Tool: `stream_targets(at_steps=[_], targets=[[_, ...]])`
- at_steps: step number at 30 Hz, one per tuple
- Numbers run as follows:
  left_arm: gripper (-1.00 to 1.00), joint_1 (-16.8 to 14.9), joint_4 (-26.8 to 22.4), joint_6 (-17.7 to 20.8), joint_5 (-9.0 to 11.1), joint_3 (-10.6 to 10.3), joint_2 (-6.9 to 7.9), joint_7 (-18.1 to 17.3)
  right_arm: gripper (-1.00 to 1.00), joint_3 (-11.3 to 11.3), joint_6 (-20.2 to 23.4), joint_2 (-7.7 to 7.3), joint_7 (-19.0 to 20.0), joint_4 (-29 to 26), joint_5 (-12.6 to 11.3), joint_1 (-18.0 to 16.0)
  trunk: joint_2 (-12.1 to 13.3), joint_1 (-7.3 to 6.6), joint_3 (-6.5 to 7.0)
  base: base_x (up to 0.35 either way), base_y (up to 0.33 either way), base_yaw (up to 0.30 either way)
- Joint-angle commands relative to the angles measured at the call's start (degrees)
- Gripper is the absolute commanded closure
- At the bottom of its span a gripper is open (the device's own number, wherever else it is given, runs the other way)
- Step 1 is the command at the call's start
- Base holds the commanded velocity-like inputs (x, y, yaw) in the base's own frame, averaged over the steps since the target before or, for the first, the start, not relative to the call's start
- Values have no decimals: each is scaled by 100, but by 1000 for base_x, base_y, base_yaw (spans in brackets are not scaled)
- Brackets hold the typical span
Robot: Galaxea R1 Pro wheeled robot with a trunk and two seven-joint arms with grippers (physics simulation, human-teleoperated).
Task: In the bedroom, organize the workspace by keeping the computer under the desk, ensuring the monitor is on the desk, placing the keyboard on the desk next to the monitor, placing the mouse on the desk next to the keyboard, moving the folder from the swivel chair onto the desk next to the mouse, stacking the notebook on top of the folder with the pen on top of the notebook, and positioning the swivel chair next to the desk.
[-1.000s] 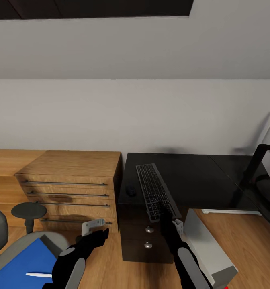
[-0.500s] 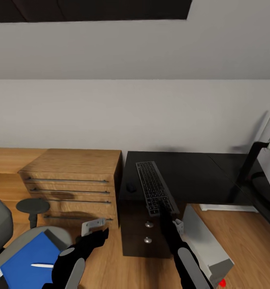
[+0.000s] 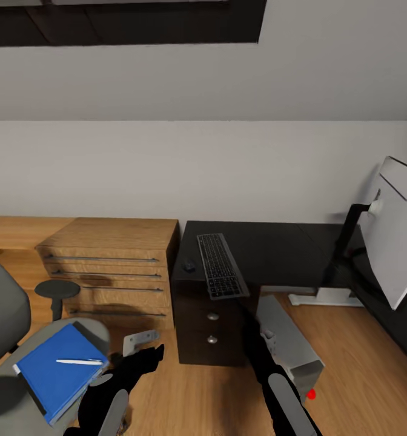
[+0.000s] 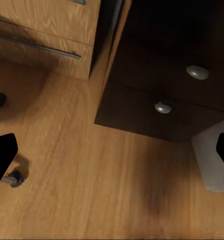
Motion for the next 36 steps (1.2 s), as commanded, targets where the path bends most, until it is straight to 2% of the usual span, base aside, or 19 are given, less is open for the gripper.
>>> stream_targets(at_steps=[1,16,22,26,27,32,35,36], targets=[[-100,-4,-6,16,60,-5,0,54,-100,5,-12,-1,26,3,-59,-3,-3,-3,-6,-246,-246,0],[-100,-4,11,13,53,-2,8,56,-100,1,-45,-6,53,1,-12,-3,-3,-3,-6,-144,-301,0],[-100,-4,36,0,33,7,15,62,-100,14,-47,-17,61,40,45,-3,-3,-3,-6,-43,-127,0],[-100,-4,40,-4,26,1,13,63,-100,17,-47,-83,69,261,182,-3,-3,-3,-6,-11,-32,0],[-100,-4,41,-5,24,-1,12,63,-100,18,-47,-105,71,320,236,-3,-3,-3,-6,-6,-18,0],[-100,-4,54,-13,23,-15,6,65,-100,25,-47,-248,76,638,841,1,197,-113,84,-3,-8,0],[-100,-4,72,-17,23,-20,3,68,-100,26,-47,-302,67,804,1308,3,318,-179,138,-1,-3,0],[-100,-4,98,-18,23,-24,0,70,-100,24,-47,-327,60,951,1616,4,358,-201,156,-1,-2,0]])
